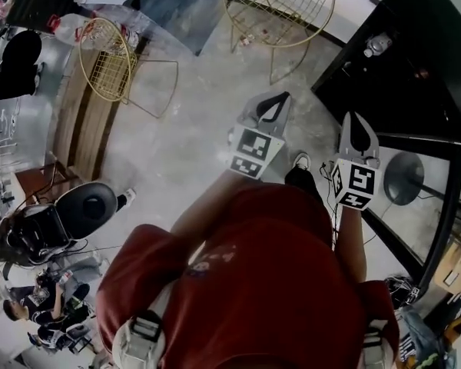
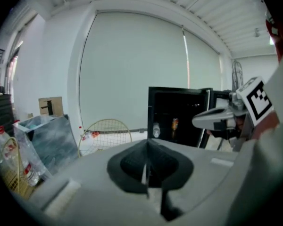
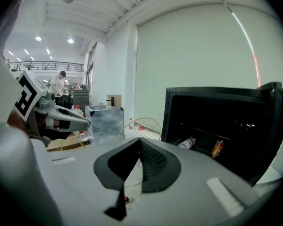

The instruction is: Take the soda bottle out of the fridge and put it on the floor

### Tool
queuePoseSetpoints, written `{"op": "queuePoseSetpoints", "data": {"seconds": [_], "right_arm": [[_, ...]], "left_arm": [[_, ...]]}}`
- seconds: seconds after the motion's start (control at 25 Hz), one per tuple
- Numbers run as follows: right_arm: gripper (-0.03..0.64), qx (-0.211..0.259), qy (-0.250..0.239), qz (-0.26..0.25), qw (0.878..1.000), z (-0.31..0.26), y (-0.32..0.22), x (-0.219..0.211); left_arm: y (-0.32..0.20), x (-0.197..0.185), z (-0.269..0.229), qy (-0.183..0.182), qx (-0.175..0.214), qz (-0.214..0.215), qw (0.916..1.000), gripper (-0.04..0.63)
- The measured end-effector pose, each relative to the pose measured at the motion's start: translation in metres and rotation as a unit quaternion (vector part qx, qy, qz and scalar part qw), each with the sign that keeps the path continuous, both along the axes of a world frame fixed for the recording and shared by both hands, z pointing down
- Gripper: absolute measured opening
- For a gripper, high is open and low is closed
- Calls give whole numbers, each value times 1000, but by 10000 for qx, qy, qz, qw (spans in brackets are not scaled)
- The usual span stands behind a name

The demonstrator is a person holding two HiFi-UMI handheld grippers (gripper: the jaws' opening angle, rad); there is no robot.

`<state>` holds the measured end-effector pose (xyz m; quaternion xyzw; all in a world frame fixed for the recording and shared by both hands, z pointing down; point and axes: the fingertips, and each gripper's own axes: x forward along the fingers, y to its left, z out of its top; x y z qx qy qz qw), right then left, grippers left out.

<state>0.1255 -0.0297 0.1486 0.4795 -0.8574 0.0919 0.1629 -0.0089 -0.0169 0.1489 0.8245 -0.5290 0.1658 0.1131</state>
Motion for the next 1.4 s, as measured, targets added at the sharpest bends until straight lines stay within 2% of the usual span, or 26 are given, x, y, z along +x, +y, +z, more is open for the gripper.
{"op": "queuePoseSetpoints", "data": {"seconds": [0.2,0.44,1.4], "right_arm": [[2,99,-108,59,9999,-16,5,-3],[2,149,-152,60,9998,-14,5,-5],[2,308,-39,-4,9995,-31,17,-10]], "left_arm": [[5,-12,-20,-80,356,-100,9993,0],[6,-11,-26,-99,545,-73,9984,0],[21,-22,-45,-140,690,-155,9974,0]]}}
